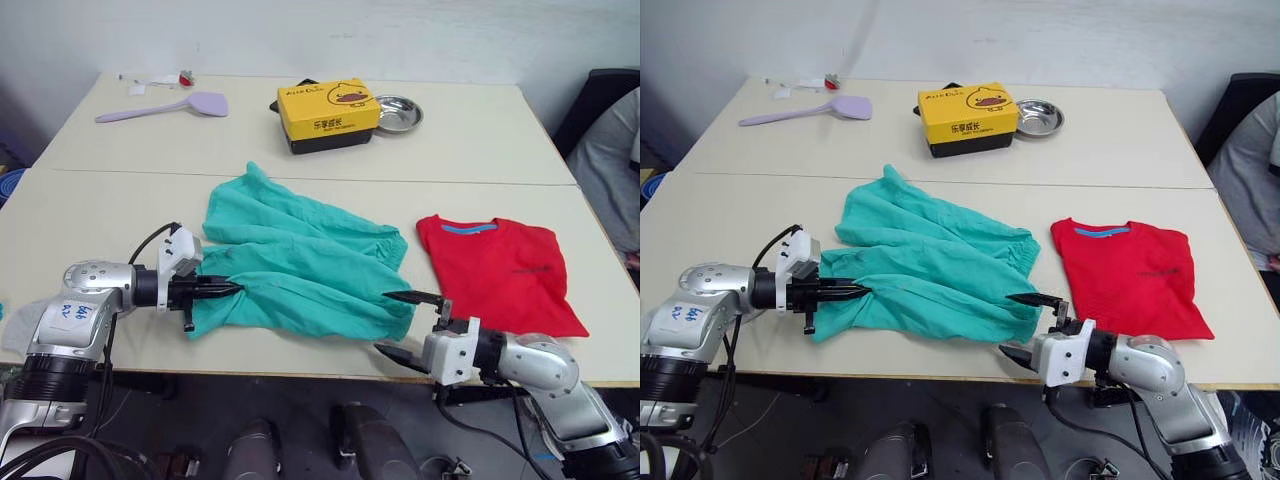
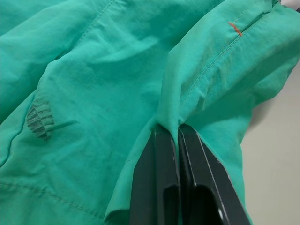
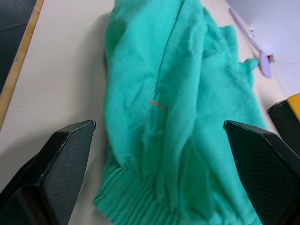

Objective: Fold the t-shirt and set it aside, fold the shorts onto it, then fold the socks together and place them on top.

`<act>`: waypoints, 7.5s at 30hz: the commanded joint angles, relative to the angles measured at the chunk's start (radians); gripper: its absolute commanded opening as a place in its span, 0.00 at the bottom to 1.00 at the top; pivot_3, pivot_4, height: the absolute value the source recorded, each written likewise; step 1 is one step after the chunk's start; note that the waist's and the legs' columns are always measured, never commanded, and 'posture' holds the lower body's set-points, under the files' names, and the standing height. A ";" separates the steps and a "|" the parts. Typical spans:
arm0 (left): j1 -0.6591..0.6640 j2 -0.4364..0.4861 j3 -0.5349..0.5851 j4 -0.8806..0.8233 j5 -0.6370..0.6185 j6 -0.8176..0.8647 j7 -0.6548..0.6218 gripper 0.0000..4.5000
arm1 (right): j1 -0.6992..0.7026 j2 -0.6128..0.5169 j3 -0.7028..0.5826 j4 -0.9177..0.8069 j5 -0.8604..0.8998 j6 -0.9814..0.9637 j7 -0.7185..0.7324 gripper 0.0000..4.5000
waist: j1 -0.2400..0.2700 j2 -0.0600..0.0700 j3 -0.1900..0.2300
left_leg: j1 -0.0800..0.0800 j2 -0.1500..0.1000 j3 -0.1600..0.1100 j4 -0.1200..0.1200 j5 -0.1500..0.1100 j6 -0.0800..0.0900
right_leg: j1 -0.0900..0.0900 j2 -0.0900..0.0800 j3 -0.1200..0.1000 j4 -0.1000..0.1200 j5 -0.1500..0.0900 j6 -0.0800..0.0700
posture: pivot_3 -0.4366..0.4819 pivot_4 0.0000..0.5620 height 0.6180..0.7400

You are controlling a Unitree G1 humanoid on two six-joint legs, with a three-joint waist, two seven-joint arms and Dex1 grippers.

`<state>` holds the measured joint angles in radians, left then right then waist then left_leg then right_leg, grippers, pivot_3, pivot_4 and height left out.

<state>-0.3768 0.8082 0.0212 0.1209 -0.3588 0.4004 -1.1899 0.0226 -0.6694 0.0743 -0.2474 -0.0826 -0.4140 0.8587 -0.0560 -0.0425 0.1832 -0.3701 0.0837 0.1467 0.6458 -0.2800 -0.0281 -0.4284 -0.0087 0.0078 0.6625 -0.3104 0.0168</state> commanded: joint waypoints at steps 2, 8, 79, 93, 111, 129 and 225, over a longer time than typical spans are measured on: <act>0.004 0.020 0.039 -0.018 -0.022 -0.012 -0.020 0.00 | -0.028 0.009 0.018 -0.018 -0.011 0.054 -0.032 0.87 | 0.000 0.000 0.000 | 0.000 0.000 0.000 0.000 0.000 0.000 | 0.000 0.000 0.000 0.000 0.000 0.000 | 0.48 0.27 1.00; 0.036 0.037 0.072 -0.033 -0.040 -0.032 -0.048 0.00 | -0.038 -0.019 0.032 -0.014 0.004 0.078 -0.012 0.38 | 0.000 0.000 0.000 | 0.000 0.000 0.000 0.000 0.000 0.001 | 0.000 0.000 0.000 0.000 0.000 -0.001 | 0.48 0.27 1.00; -0.744 -0.231 -0.022 0.445 0.100 -0.306 -0.081 0.00 | -0.420 -0.049 -0.135 0.033 0.541 0.647 0.098 0.01 | -0.018 -0.003 0.019 | -0.001 0.001 0.018 0.015 0.011 -0.010 | -0.016 -0.002 -0.017 0.026 0.004 -0.013 | 0.48 0.27 1.00; -1.367 -0.328 0.327 0.904 -0.040 -0.314 0.489 0.00 | -0.333 0.013 -0.138 -0.168 0.666 0.835 0.023 0.01 | -0.034 -0.007 0.022 | 0.005 -0.015 -0.007 0.001 0.004 -0.018 | -0.019 0.001 -0.002 0.024 -0.002 -0.005 | 0.48 0.27 1.00; -0.041 -0.008 0.186 -0.095 0.177 -0.163 0.460 0.00 | -0.226 0.056 -0.001 -0.233 0.529 0.816 -0.064 0.14 | -0.007 -0.016 0.020 | 0.003 -0.011 -0.010 0.005 0.003 -0.017 | -0.018 0.000 -0.003 0.024 -0.001 -0.008 | 0.48 0.27 1.00; -0.224 -0.067 0.188 0.052 0.128 -0.159 0.480 0.00 | -0.469 0.357 0.307 0.136 -0.017 0.573 -0.324 0.51 | -0.003 -0.017 0.019 | 0.001 -0.010 -0.010 0.001 0.008 -0.012 | -0.017 0.001 -0.005 0.013 0.011 -0.010 | 0.48 0.27 1.00; -0.405 -0.242 0.290 -0.011 -0.427 0.482 0.548 0.00 | -0.508 0.445 0.248 0.320 -0.102 0.335 -0.480 0.04 | -0.004 -0.014 0.021 | -0.002 -0.008 -0.005 0.001 0.007 -0.012 | -0.017 0.002 -0.003 0.002 0.017 -0.005 | 0.48 0.27 1.00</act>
<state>-0.7737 0.5623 0.2772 0.1354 -0.7671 0.8873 -0.6445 -0.4655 -0.2250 0.3452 0.0880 -0.1957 -0.0491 0.3742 -0.0599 -0.0567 0.2041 -0.3719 0.0753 0.1416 0.6468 -0.2729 -0.0395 -0.4453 -0.0069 0.0047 0.6644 -0.2930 0.0117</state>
